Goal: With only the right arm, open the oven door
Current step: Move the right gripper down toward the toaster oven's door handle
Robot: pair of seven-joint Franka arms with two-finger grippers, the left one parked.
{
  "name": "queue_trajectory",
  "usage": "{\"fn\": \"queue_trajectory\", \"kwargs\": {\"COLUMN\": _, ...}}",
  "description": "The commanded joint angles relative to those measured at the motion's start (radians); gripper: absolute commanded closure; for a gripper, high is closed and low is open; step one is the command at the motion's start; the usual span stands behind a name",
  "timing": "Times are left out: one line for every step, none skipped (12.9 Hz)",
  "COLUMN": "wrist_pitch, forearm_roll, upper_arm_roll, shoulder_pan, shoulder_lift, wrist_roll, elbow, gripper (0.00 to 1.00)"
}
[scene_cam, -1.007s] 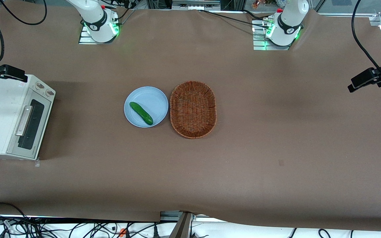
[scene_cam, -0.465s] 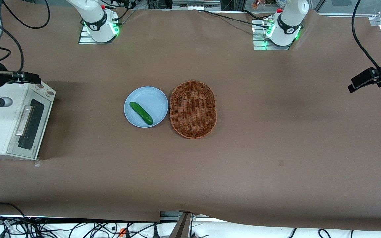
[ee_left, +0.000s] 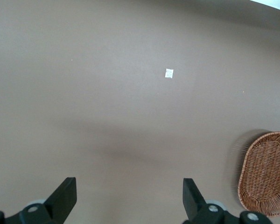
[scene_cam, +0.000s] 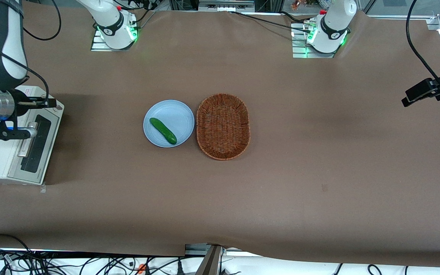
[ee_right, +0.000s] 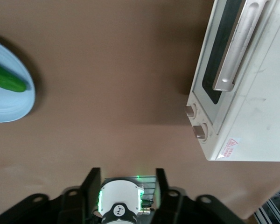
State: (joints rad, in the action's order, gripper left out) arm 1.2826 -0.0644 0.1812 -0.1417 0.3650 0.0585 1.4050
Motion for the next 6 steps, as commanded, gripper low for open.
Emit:
{"fn": "queue_trajectory", "kwargs": {"wrist_pitch": 0.006, "forearm_roll": -0.047, "upper_arm_roll": -0.003, "shoulder_pan": -0.019, "shoulder_lift": 0.038, "wrist_roll": 0.033, "elbow": 0.012, "gripper": 0.77}}
{"fn": "queue_trajectory", "kwargs": {"wrist_pitch": 0.018, "forearm_roll": -0.061, "upper_arm_roll": -0.003, "shoulder_pan": -0.024, "shoulder_lift": 0.051, "wrist_roll": 0.072, "elbow": 0.014, "gripper": 0.87}}
{"fn": "queue_trajectory", "kwargs": {"wrist_pitch": 0.023, "forearm_roll": -0.069, "upper_arm_roll": -0.003, "shoulder_pan": -0.032, "shoulder_lift": 0.066, "wrist_roll": 0.114, "elbow": 0.015, "gripper": 0.93}}
{"fn": "queue_trajectory", "kwargs": {"wrist_pitch": 0.035, "forearm_roll": -0.075, "upper_arm_roll": -0.003, "shoulder_pan": -0.032, "shoulder_lift": 0.078, "wrist_roll": 0.125, "elbow": 0.015, "gripper": 0.96}}
{"fn": "queue_trajectory", "kwargs": {"wrist_pitch": 0.05, "forearm_roll": -0.078, "upper_arm_roll": -0.002, "shoulder_pan": -0.032, "shoulder_lift": 0.094, "wrist_roll": 0.127, "elbow": 0.017, "gripper": 1.0}}
{"fn": "queue_trajectory", "kwargs": {"wrist_pitch": 0.075, "forearm_roll": -0.093, "upper_arm_roll": -0.002, "shoulder_pan": -0.032, "shoulder_lift": 0.103, "wrist_roll": 0.13, "elbow": 0.026, "gripper": 1.0}}
